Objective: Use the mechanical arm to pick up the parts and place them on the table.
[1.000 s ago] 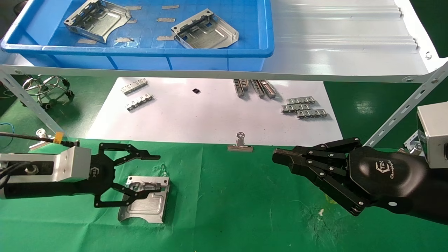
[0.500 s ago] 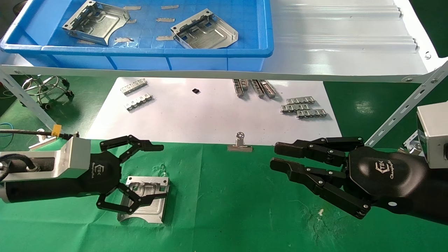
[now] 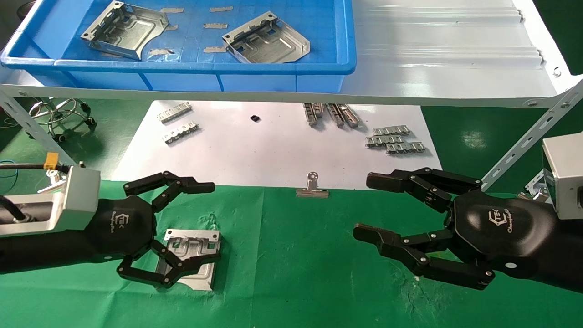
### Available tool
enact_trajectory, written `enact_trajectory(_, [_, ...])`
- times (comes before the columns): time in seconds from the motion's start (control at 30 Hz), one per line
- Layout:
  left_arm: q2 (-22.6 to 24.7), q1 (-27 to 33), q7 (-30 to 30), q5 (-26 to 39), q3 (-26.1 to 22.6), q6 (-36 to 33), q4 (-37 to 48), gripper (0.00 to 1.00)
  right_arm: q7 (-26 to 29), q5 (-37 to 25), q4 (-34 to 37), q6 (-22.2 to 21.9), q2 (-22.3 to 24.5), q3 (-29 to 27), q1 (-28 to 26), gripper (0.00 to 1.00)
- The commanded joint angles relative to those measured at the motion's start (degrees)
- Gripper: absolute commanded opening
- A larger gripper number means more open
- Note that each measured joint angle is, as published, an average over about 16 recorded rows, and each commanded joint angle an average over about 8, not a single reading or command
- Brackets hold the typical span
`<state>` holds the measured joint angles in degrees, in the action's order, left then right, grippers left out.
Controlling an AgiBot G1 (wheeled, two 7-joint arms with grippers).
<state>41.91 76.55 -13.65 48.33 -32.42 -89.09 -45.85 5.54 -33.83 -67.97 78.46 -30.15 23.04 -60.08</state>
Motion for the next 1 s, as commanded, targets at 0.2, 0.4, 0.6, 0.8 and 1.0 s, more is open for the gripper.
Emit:
enact_trajectory(0.2, [-1.73, -3.76, 6.12, -1.62, 4.12, 0.85, -6.96, 1.0, 0.0, 0.0, 0.0, 0.0, 0.0, 0.0, 0.0, 1.0])
enact_trajectory(0.4, [-3.21, -6.99, 11.39, -3.02, 7.65, 1.58, -12.94, 1.0, 0.0, 0.0, 0.0, 0.0, 0.0, 0.0, 0.0, 1.0])
enact_trajectory(0.6, [-4.7, -10.23, 16.66, -4.42, 11.2, 2.31, -18.93, 1.0, 0.0, 0.0, 0.0, 0.0, 0.0, 0.0, 0.0, 1.0])
enact_trajectory(0.8, [-6.16, -13.4, 21.83, -5.79, 14.67, 3.03, -24.81, 1.0, 0.0, 0.0, 0.0, 0.0, 0.0, 0.0, 0.0, 1.0])
enact_trajectory(1.0, [-7.17, -15.57, 24.93, -6.77, 17.04, 3.49, -28.86, 1.0, 0.0, 0.01, 0.01, -0.01, 0.01, 0.0, 0.01, 1.0])
